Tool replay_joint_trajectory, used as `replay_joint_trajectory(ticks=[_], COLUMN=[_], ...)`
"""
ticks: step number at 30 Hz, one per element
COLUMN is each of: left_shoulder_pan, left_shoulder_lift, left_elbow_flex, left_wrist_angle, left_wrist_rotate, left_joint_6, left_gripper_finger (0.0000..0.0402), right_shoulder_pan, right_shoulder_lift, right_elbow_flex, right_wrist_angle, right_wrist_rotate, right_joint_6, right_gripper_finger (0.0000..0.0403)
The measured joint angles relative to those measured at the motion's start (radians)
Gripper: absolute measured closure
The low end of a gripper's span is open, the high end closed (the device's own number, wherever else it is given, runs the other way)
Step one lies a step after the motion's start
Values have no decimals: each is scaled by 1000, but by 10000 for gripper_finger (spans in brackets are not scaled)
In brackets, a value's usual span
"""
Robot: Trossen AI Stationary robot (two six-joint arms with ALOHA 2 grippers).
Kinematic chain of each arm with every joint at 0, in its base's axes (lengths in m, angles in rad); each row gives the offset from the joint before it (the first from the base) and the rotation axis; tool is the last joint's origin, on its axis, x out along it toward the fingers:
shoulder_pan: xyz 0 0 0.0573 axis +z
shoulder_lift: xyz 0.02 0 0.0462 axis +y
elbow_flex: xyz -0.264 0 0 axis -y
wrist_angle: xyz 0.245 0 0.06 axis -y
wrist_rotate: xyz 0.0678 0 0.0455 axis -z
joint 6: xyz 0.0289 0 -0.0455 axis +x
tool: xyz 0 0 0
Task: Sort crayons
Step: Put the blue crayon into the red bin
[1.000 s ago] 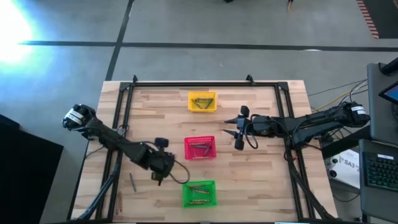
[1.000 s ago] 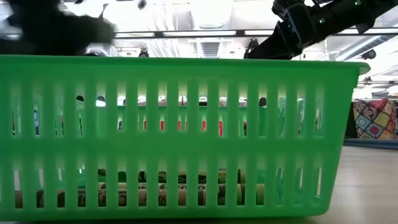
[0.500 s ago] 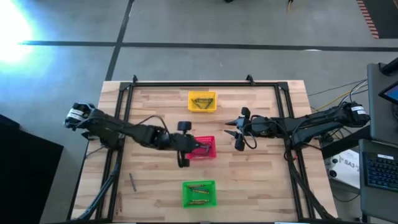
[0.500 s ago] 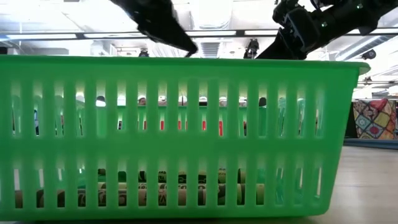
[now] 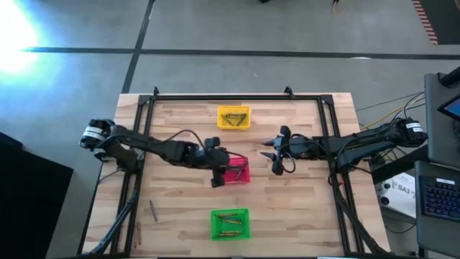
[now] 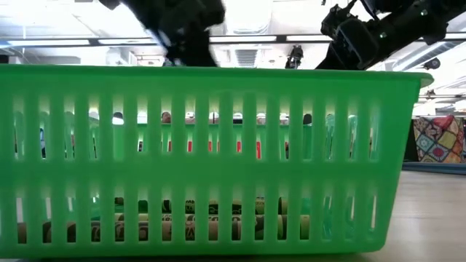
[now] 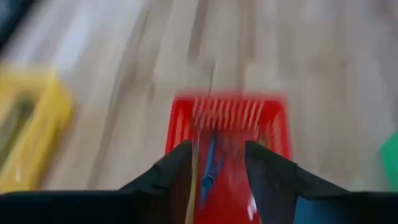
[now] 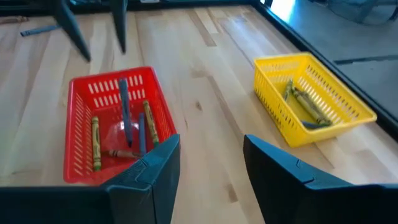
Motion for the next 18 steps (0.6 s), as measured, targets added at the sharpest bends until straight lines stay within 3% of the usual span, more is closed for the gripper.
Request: replay_joint_trajectory(ticks=[5, 10, 13, 18], left_shoulder_pan=[-49, -213, -335, -489], left_shoulder_lift=[-42, -76, -77, -73], left_elbow_flex=[60, 80, 67, 12], left_wrist_angle=[-386, -709, -810, -815], left_wrist_rotate=[-4, -31, 5, 141], left_joint_6=[-274, -688, -941, -1311], left_gripper_finger=[262, 270, 279, 291], right_shoulder_pan=[0, 0, 0, 0], right_shoulder_lift=[0, 0, 0, 0], right_elbow_flex=[-17, -24, -22, -15], right_wrist_angle=[-8, -8, -5, 2], right_wrist_rotate=[1, 2, 2, 1], right_joint_6=[16, 56, 57, 58], right_gripper_finger=[236, 234, 234, 237])
